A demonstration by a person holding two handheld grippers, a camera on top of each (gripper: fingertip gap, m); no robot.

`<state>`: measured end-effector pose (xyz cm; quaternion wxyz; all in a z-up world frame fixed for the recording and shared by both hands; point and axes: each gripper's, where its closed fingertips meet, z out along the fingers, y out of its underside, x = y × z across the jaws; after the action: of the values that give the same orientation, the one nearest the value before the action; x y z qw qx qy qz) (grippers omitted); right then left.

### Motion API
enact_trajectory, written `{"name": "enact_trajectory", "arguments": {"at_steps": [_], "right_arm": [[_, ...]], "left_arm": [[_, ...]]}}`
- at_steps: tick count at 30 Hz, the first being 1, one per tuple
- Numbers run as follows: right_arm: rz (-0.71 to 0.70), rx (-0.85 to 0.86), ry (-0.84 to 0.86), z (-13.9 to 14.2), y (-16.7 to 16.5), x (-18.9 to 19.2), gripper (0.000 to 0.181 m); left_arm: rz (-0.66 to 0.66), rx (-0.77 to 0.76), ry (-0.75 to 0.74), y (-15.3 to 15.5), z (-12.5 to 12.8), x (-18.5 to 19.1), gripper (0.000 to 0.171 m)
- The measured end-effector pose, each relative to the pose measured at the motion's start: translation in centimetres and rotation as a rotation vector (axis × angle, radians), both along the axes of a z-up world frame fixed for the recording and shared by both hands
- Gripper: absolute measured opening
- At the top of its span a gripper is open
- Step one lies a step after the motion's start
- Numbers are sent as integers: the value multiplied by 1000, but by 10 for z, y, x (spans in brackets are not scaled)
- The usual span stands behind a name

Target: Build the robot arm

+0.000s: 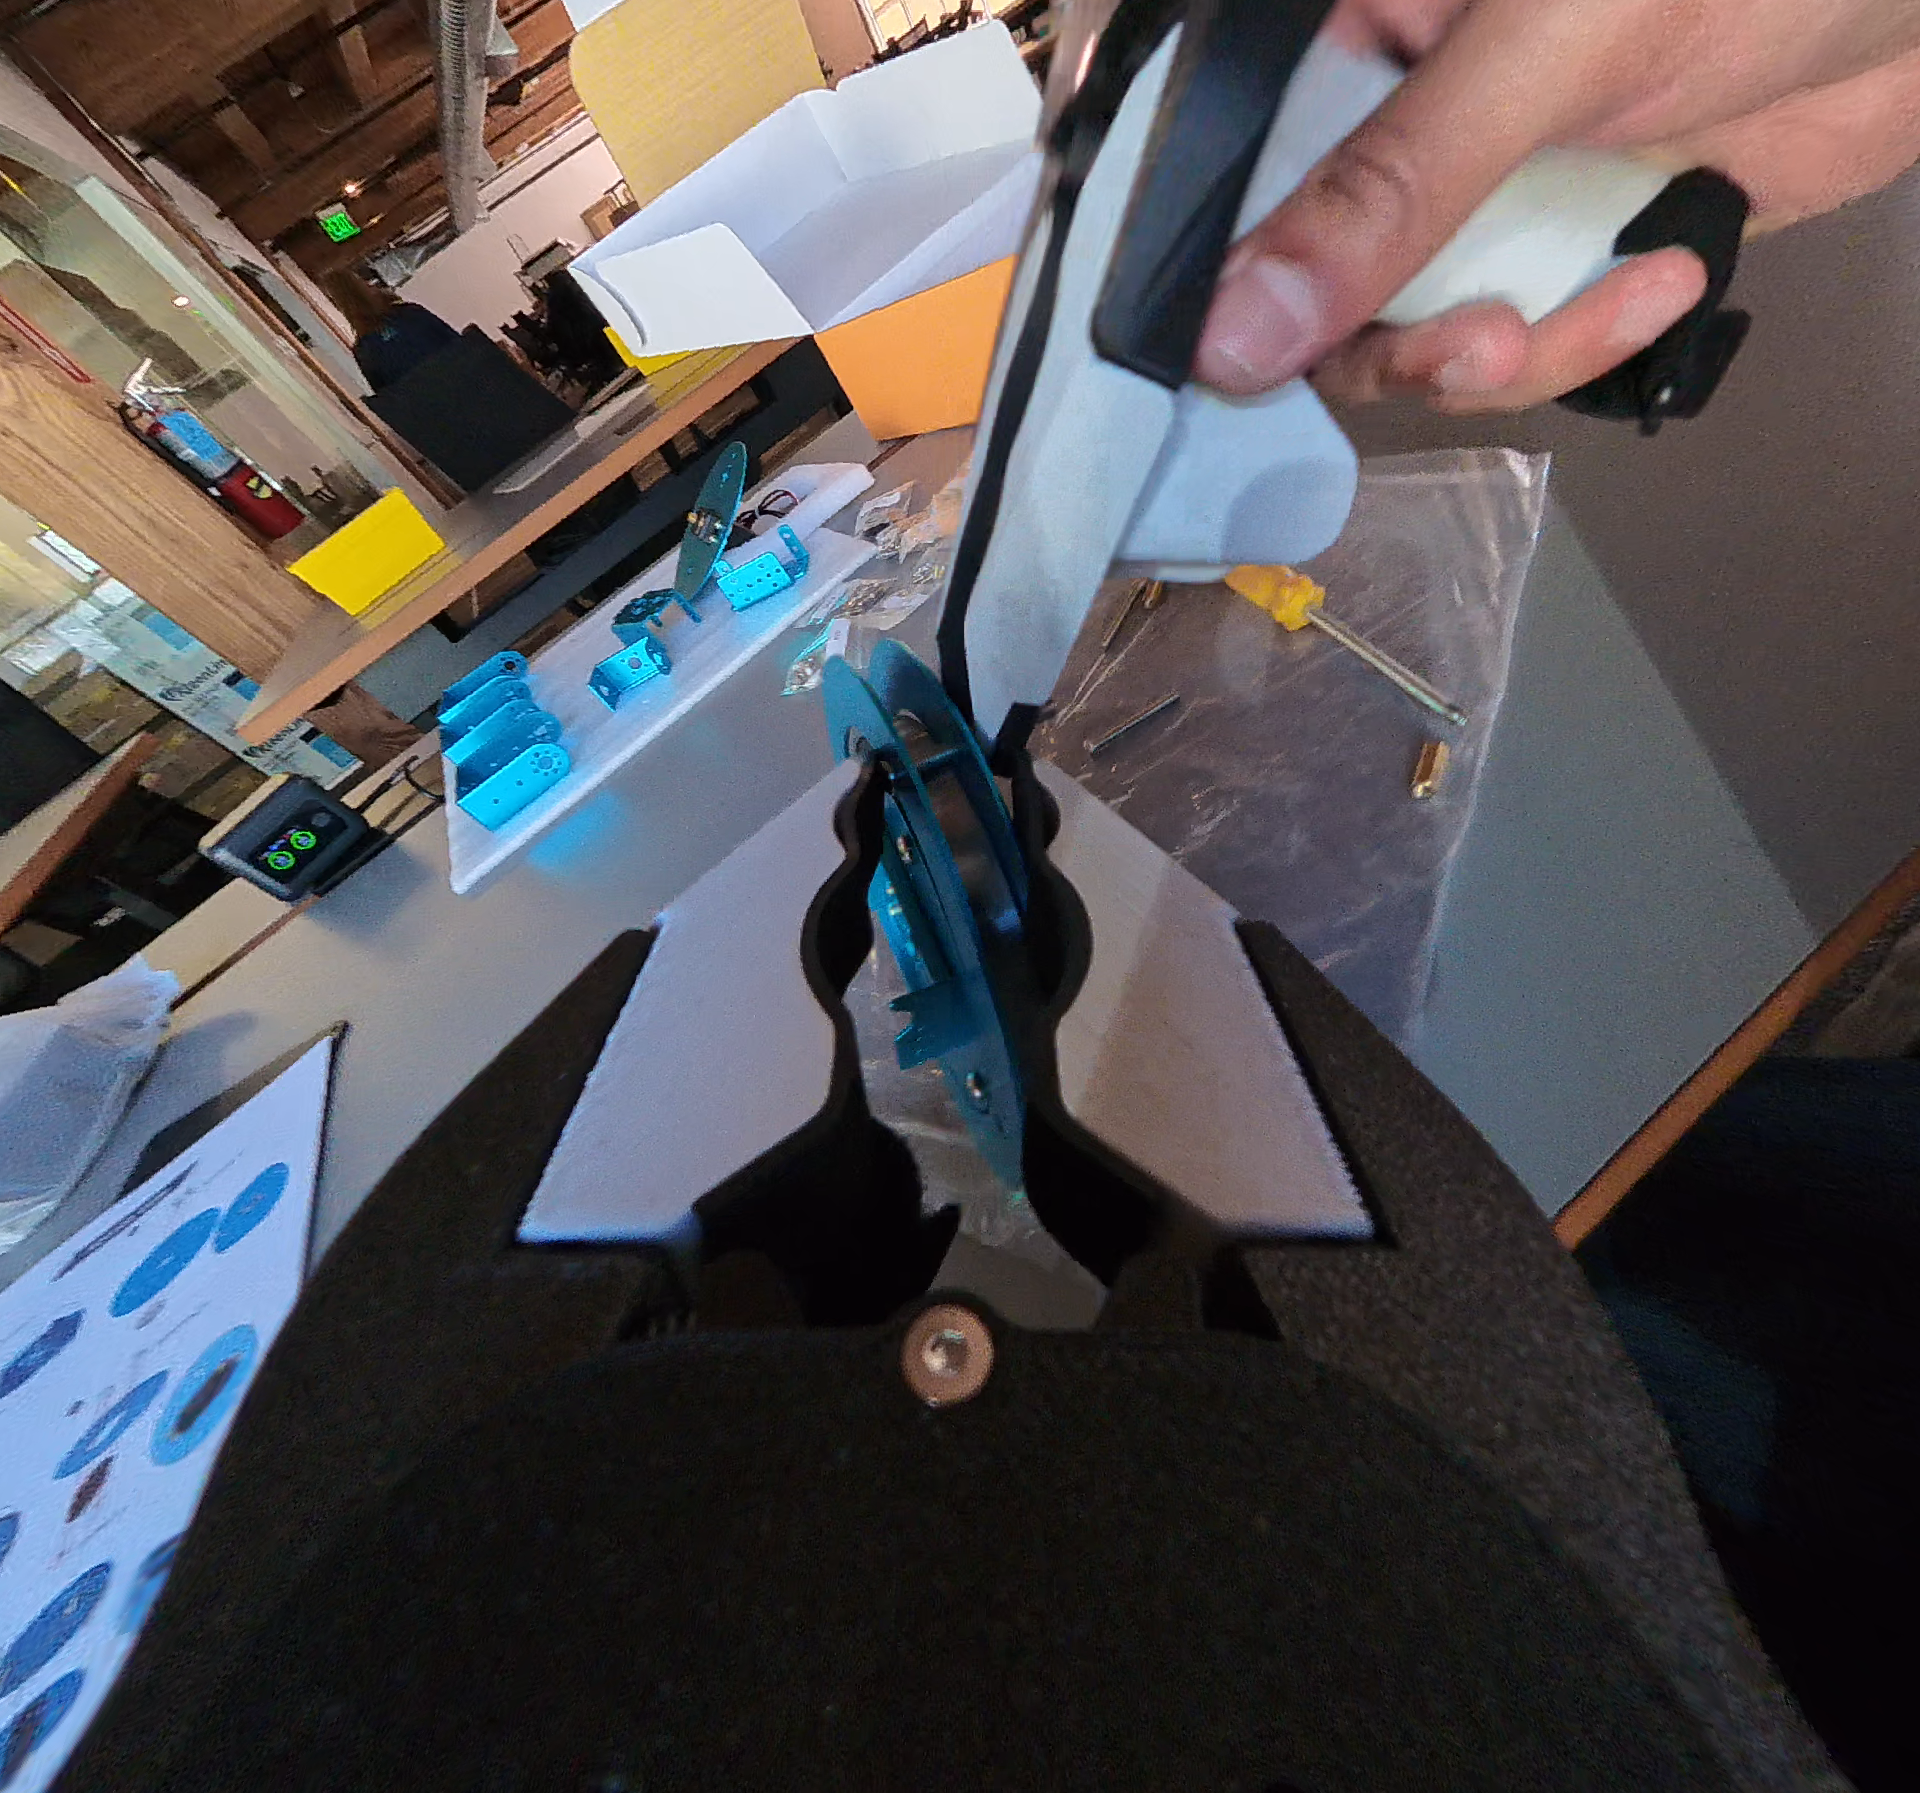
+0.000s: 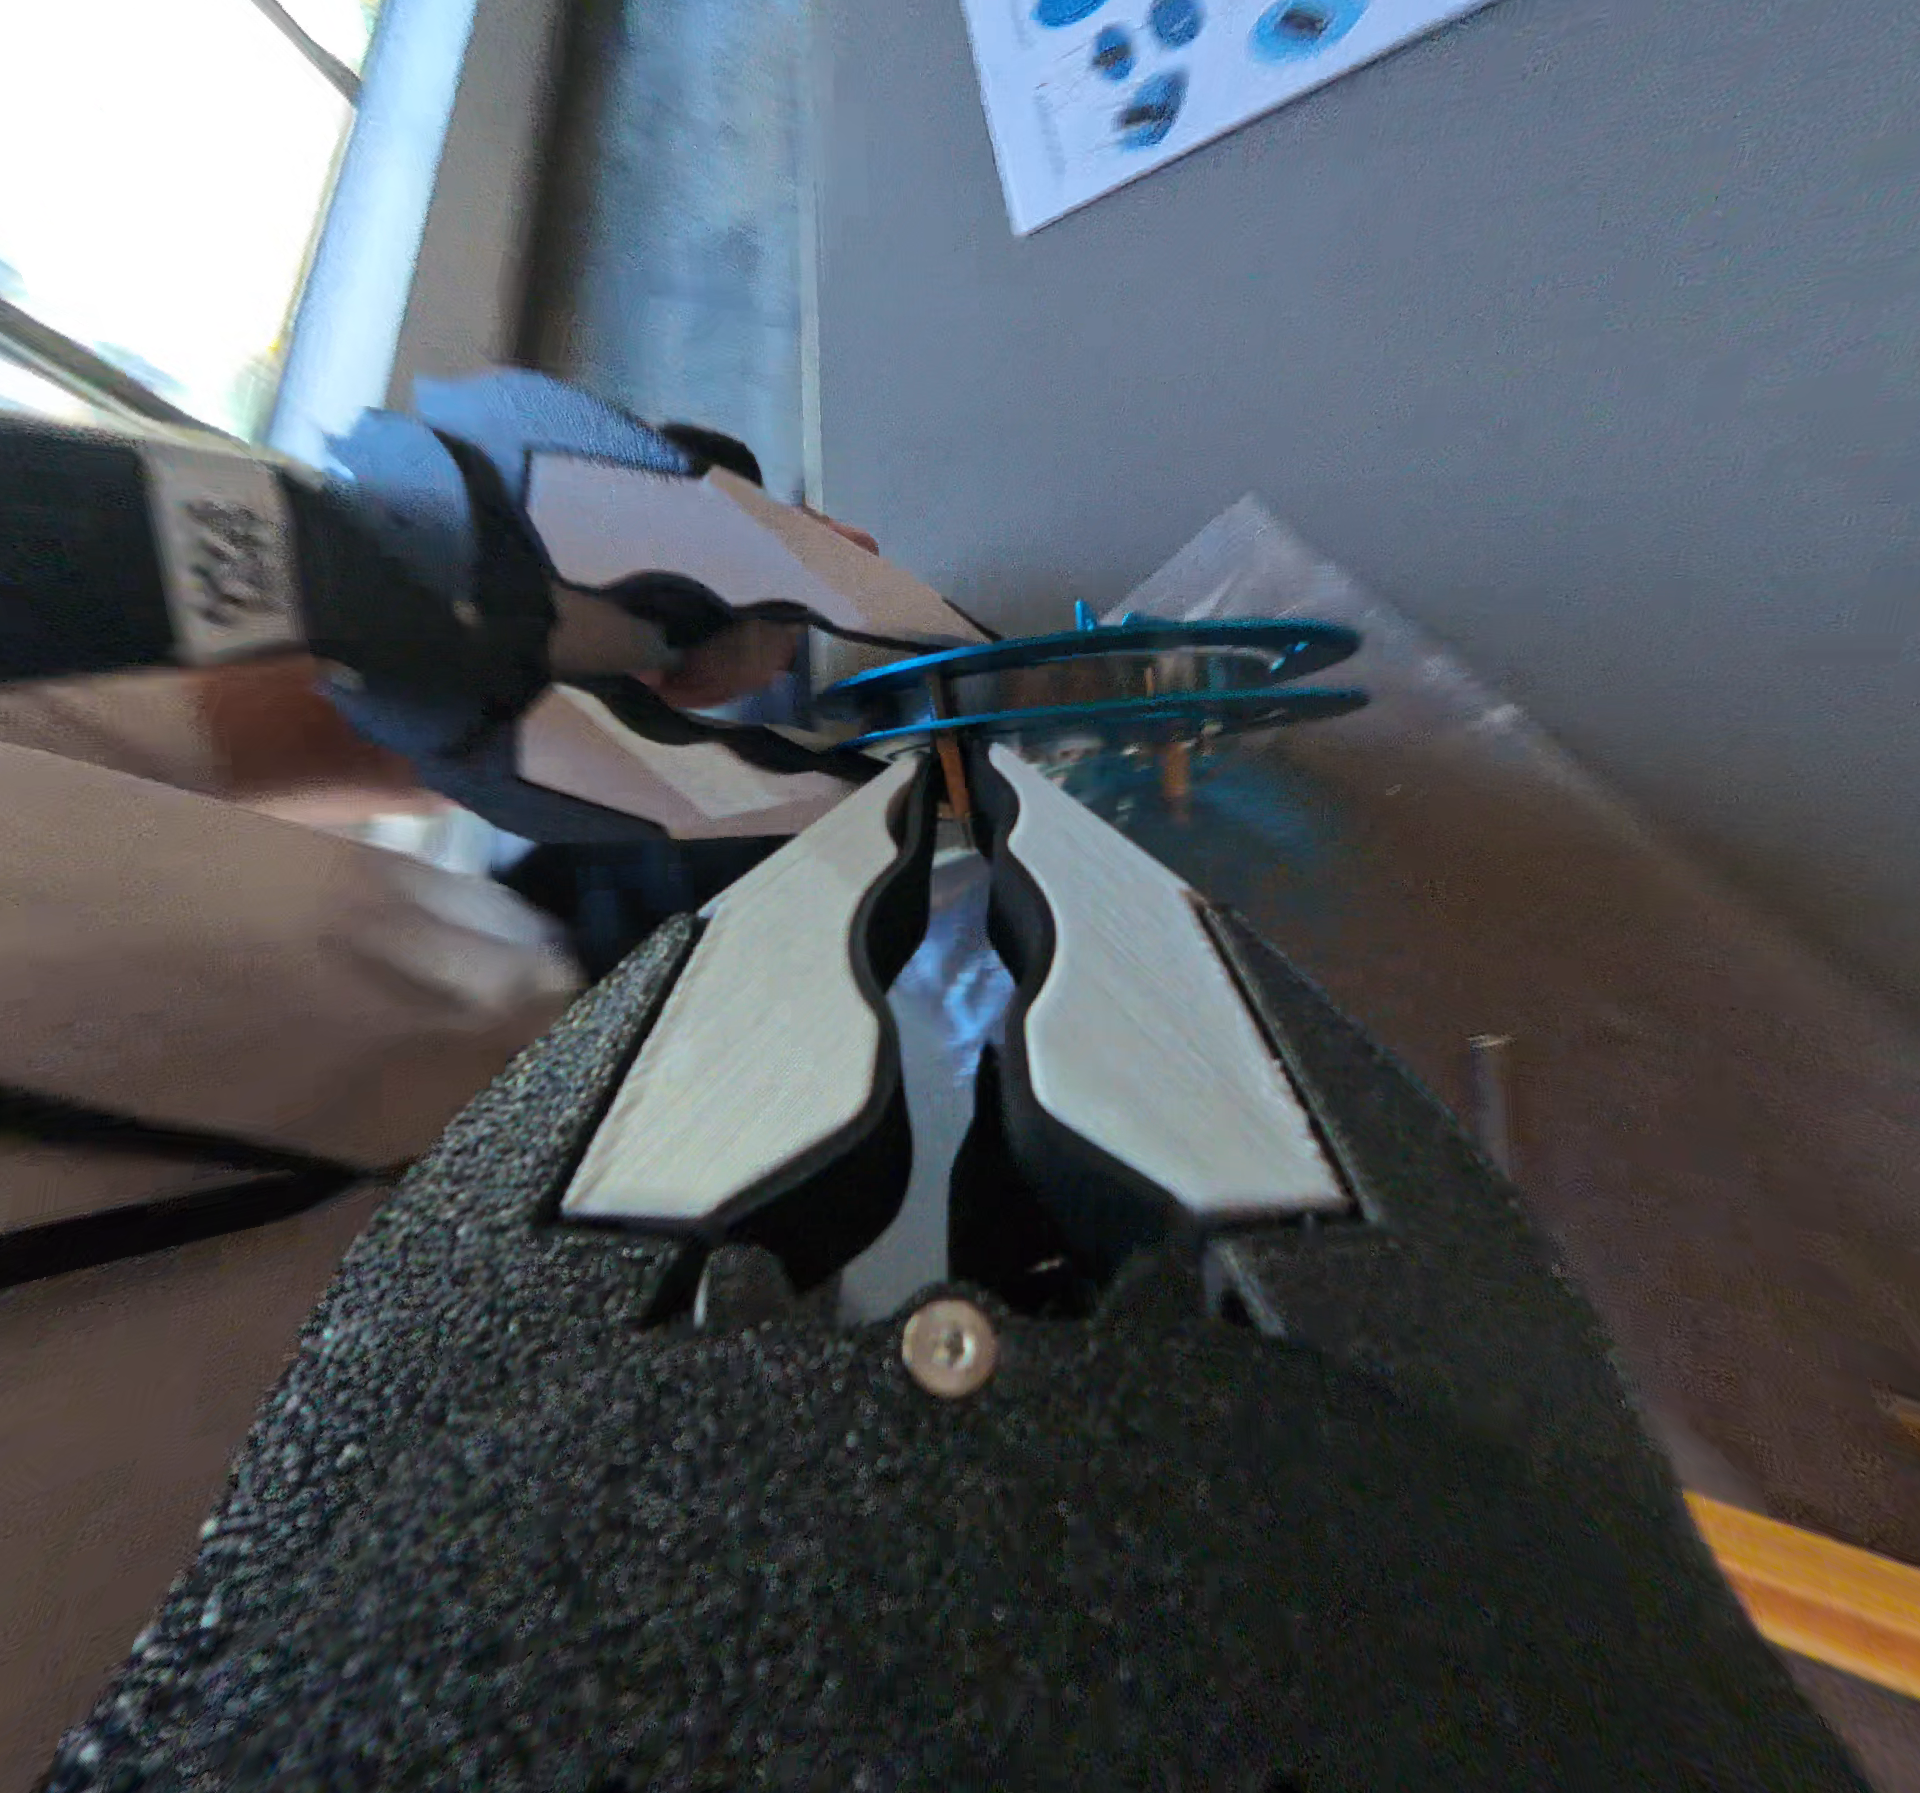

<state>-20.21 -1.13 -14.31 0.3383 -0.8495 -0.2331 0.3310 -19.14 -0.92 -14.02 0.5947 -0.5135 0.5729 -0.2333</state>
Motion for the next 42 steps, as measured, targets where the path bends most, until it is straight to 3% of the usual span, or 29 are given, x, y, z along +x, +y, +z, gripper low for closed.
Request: {"name": "enact_trajectory", "arguments": {"at_steps": [3,5,7,10,12,14,18,20,26,30,34,39,42], "right_arm": [[37,-289,358,-2,-3,1,3],[41,-304,430,0,-3,1,4],[47,-97,253,3,-4,2,4],[69,324,-200,11,-10,3,4],[40,440,-398,12,-14,4,5],[9,452,-468,15,-17,5,5],[-48,395,-384,26,-18,15,10],[-1,345,-364,21,-23,11,19],[-14,605,-787,12,-13,10,13],[-10,648,-884,11,-11,12,6],[-45,459,-651,10,-15,13,4],[-160,-76,167,10,-23,11,3],[-157,-291,512,11,-28,10,3]], "left_arm": [[9,-5,-8,-1,-2,3,21],[5,-25,-24,-1,-1,3,22],[-14,-67,-38,-3,2,3,22],[-50,-130,-48,-10,5,3,21],[-75,-166,-44,-13,5,4,22],[-101,-211,-57,-17,5,6,22],[-84,-209,-55,-10,6,4,17],[-73,-238,-60,-8,6,3,17],[-46,-295,-45,-6,7,6,16],[-21,-263,-32,-5,7,9,15],[-14,-203,-37,-8,7,10,15],[-4,-163,-69,-15,8,11,15],[-4,-155,-67,-18,8,12,15]]}}
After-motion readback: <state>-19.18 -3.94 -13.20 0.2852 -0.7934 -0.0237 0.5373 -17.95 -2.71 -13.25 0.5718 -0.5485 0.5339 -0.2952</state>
